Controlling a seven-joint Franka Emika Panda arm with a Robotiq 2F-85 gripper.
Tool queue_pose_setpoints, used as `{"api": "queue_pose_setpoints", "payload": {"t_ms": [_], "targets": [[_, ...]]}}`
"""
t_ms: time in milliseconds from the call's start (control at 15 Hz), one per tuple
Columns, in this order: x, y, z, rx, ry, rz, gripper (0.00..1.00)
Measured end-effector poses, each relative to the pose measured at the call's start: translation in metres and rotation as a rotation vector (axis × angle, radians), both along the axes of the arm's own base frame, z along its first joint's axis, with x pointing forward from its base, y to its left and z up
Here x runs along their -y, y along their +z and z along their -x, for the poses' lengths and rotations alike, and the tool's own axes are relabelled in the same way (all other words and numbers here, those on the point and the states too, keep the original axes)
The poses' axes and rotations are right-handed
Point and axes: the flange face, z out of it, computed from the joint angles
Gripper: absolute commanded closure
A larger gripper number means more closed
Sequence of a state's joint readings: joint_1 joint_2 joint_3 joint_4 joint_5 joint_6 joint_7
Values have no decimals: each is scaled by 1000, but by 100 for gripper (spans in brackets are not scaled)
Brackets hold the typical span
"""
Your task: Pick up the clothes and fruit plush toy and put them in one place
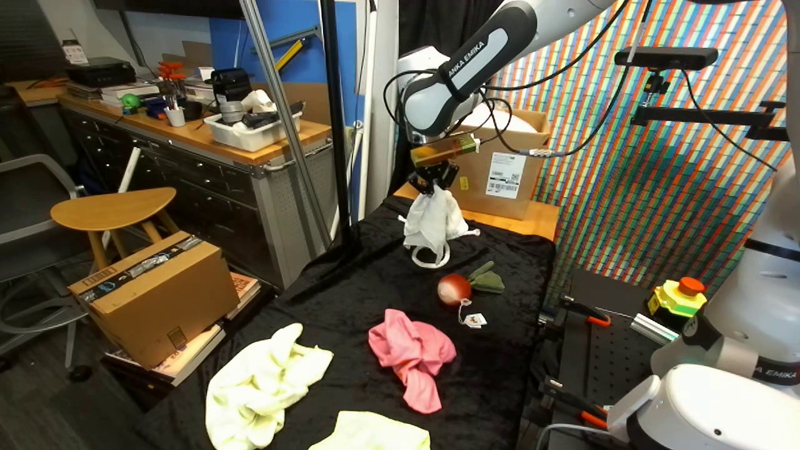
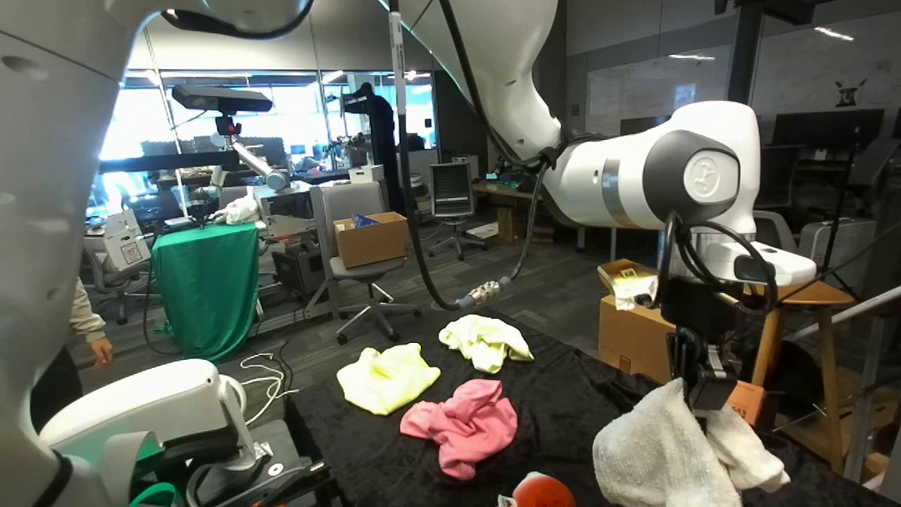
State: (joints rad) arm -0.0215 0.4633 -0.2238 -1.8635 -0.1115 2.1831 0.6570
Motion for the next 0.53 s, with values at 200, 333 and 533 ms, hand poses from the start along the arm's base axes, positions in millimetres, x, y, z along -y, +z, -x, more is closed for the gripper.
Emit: {"api": "queue_pose_setpoints", "payload": {"t_ms": [200, 333, 533], "targets": [[7, -10, 4, -12, -83, 15, 60], [9, -17, 6, -22, -119, 20, 45], [9, -23, 8, -34, -140, 23, 23]]}}
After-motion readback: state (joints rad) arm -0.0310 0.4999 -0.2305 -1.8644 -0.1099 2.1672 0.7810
